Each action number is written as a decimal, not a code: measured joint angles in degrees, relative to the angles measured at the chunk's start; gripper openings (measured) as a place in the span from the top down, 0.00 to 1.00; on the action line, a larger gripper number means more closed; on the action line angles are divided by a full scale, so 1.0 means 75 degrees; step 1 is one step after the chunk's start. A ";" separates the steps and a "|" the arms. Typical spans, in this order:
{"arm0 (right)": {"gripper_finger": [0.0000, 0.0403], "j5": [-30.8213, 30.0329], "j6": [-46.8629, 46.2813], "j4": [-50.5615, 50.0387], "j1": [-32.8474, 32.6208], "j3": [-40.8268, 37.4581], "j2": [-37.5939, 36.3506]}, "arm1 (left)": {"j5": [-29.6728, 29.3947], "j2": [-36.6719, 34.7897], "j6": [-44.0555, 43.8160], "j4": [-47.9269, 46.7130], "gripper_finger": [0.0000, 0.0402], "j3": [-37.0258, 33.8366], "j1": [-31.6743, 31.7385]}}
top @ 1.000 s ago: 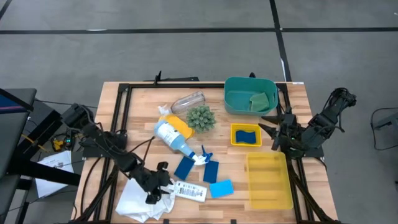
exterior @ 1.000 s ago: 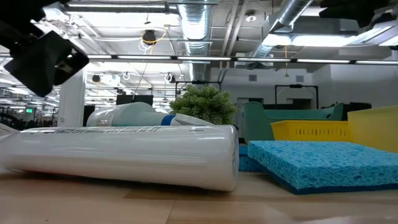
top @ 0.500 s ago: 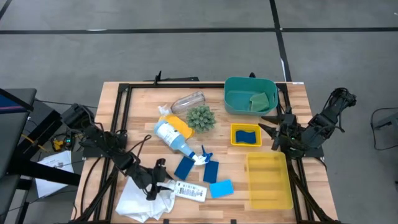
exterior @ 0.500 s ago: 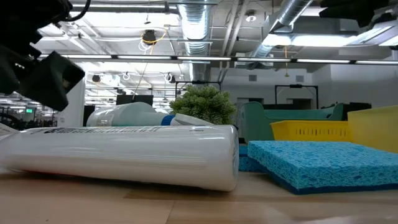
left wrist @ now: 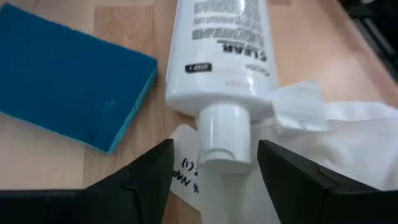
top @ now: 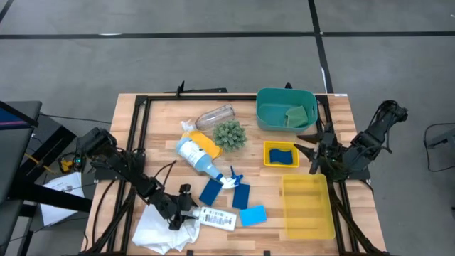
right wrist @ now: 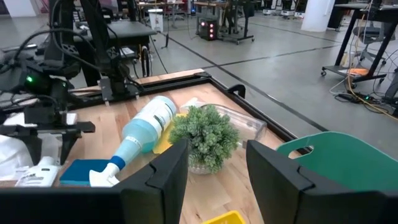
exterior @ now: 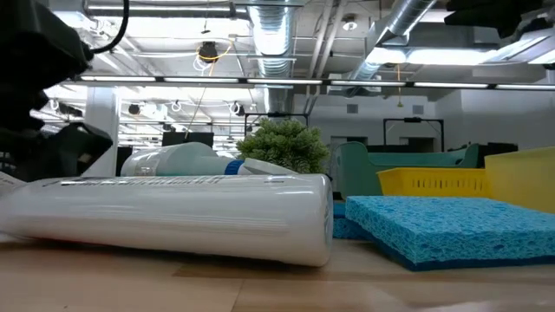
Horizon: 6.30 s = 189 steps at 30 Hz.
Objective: Pick & Place Kitchen Items
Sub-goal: Put the white bottle into the yellow bin
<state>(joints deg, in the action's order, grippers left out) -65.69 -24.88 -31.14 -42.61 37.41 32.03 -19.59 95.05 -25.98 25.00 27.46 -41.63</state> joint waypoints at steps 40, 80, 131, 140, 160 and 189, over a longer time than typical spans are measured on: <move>0.62 -0.0017 0.0005 0.0013 0.0000 0.0000 -0.0010 | 0.0175 -0.3618 0.2088 -0.2609 0.73 0.0295 0.0241; 0.62 0.0006 -0.0283 -0.0071 -0.0006 -0.0026 -0.0023 | -0.1223 -0.2367 0.3889 -1.1695 0.73 0.5727 0.0946; 0.62 -0.0044 0.0006 -0.0191 0.0000 -0.0032 -0.0023 | 0.3503 -0.2119 0.2404 -1.5345 0.73 0.7781 0.3887; 0.62 -0.0277 0.0009 -0.0197 0.0006 -0.0032 -0.0031 | 0.2786 -0.3141 0.2457 -1.5346 0.73 0.7991 0.4479; 0.62 -0.0252 0.0348 -0.0196 0.0003 -0.0032 -0.0031 | 0.4534 -0.1116 0.0623 -1.5333 0.73 0.7988 0.3272; 0.62 -0.0306 0.2343 0.1123 0.0006 -0.0026 -0.0393 | 0.6317 -0.1108 -0.0387 -1.5332 0.73 0.6164 0.4583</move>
<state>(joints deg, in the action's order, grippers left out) -67.99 -7.31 -22.72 -42.57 37.21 29.08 27.78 86.74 -28.88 -89.98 73.69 -7.26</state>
